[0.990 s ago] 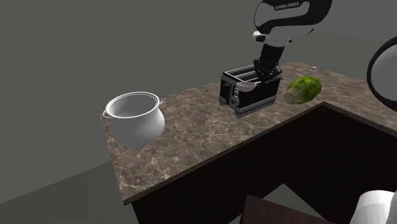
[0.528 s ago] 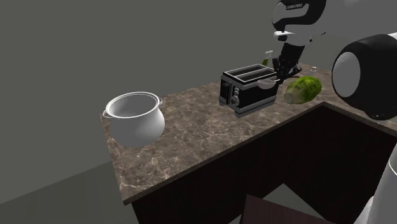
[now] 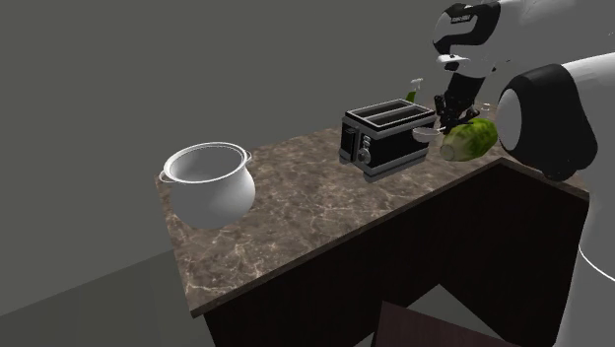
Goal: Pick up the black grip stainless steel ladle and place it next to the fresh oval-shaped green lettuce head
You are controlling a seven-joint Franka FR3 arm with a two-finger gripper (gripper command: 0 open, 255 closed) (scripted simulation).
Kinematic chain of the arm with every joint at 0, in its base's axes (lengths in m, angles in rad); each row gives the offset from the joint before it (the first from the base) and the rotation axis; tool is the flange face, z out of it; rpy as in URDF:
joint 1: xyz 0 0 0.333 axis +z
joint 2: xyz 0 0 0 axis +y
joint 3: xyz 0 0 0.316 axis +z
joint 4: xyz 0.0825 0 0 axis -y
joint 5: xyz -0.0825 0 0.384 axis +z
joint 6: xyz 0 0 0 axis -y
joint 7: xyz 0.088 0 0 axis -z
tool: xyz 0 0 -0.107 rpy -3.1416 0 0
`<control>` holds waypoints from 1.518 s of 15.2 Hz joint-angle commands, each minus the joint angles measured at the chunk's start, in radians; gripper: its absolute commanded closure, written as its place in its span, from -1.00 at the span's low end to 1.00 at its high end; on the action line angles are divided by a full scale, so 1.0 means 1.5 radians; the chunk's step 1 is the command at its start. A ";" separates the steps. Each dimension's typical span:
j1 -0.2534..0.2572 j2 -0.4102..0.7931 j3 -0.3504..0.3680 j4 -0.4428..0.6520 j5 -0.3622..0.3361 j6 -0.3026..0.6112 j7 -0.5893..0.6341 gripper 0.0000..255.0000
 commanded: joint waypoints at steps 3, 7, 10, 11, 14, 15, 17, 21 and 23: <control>0.005 0.000 0.002 -0.036 0.003 0.036 -0.006 1.00; 0.008 0.004 0.005 -0.069 0.008 0.070 -0.012 1.00; 0.009 0.009 0.008 -0.091 0.015 0.094 -0.019 1.00; 0.008 0.011 0.009 -0.098 0.017 0.102 -0.021 1.00; 0.007 0.018 0.013 -0.118 0.026 0.125 -0.028 1.00; 0.007 0.020 0.014 -0.124 0.029 0.133 -0.031 1.00; 0.005 0.026 0.018 -0.136 0.036 0.148 -0.037 1.00; 0.000 0.039 0.025 -0.158 0.051 0.177 -0.049 1.00; -0.003 0.046 0.030 -0.168 0.060 0.191 -0.055 1.00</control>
